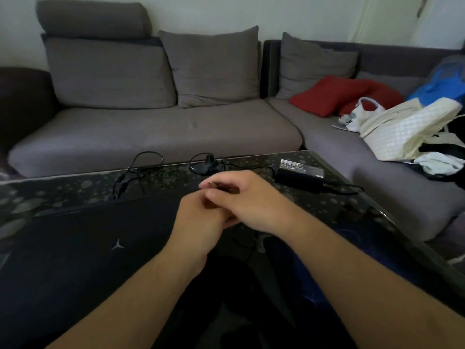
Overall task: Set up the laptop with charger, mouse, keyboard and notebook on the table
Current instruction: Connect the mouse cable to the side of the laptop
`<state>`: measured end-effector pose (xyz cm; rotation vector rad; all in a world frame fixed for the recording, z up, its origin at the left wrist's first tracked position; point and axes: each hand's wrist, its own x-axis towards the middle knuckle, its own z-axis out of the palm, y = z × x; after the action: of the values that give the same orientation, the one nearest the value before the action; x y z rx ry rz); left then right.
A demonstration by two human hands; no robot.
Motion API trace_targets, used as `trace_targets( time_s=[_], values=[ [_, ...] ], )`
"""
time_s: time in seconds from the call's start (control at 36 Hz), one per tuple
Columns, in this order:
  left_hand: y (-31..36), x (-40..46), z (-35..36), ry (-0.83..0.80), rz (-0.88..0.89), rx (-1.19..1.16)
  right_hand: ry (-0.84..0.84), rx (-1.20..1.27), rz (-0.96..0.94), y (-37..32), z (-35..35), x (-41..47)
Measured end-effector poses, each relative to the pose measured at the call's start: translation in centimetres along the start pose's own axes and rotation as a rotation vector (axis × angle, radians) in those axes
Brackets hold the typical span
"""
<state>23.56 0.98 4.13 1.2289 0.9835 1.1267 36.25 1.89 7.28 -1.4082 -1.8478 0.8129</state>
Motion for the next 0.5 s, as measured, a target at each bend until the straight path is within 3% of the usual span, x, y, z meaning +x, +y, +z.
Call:
trace_targets(
  time_s=[0.14, 0.22, 0.28, 0.36, 0.44, 0.5],
  values=[
    [-1.5, 1.3, -1.7, -0.013, -0.019, 0.194, 0.184, 0.040, 0.083, 2.4, 2.0, 2.7],
    [-2.9, 2.2, -1.6, -0.035, 0.024, 0.641, 0.296, 0.084, 0.193, 3.9, 1.2, 3.5],
    [-3.1, 2.5, -0.7, -0.191, 0.009, 0.896, 0.358, 0.092, 0.189, 4.2, 0.0, 3.8],
    [-3.6, 3.7, 1.6, -0.348, -0.138, 1.015, 0.379, 0.185, 0.120, 3.6, -2.1, 3.9],
    [-4.8, 6.0, 3.5, -0.340, -0.118, 1.158, 0.337, 0.448, 0.076, 2.2, -4.2, 3.6],
    [-5.7, 7.7, 4.2, -0.271, -0.075, 1.121, 0.324, 0.624, 0.034, 1.6, -5.9, 3.2]
  ],
)
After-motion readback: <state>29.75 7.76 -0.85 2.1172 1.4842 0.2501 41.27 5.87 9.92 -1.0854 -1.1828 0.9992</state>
